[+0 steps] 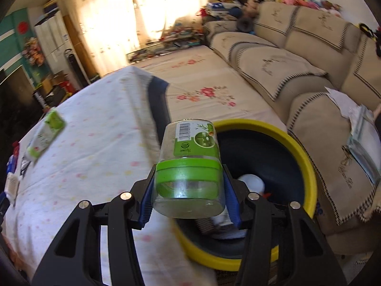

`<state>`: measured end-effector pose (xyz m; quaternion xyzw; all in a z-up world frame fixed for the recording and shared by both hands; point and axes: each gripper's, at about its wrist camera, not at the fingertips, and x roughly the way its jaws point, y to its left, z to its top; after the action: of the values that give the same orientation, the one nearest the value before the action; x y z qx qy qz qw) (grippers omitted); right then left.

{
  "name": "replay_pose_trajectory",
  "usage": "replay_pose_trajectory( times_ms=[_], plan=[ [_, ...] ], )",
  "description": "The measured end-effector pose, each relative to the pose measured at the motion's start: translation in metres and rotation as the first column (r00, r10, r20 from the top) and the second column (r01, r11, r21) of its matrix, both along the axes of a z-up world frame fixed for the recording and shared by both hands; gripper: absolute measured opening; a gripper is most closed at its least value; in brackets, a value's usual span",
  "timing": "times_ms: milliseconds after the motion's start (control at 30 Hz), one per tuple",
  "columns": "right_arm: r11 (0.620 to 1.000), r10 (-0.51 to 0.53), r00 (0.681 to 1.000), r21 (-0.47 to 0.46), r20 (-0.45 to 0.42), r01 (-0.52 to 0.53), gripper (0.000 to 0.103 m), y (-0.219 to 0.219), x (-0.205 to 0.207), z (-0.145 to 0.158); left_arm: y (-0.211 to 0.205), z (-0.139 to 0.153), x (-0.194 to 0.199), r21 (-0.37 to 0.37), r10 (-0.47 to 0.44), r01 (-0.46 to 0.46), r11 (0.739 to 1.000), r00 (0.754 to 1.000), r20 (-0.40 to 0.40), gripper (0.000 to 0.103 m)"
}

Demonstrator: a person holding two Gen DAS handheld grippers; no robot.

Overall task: Collect trash
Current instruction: 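Carry the green-capped jar over the bin and open the right tool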

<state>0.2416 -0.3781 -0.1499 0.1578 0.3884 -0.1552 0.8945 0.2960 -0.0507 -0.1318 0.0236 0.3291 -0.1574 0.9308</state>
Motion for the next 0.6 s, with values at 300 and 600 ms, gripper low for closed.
replay_pose_trajectory(
  times_ms=[300, 600],
  plan=[
    [0.996, -0.074, 0.997, 0.051, -0.021, 0.075, 0.058, -0.026, -0.004, -0.02, -0.002, -0.003, 0.002, 0.012, -0.006, 0.006, 1.0, 1.0, -0.01, 0.09],
    [1.0, -0.019, 0.993, 0.007, 0.113, 0.018, 0.058, 0.014, 0.003, -0.002, -0.001, -0.003, 0.003, 0.01, 0.0, 0.0, 1.0, 1.0, -0.009, 0.09]
  ],
)
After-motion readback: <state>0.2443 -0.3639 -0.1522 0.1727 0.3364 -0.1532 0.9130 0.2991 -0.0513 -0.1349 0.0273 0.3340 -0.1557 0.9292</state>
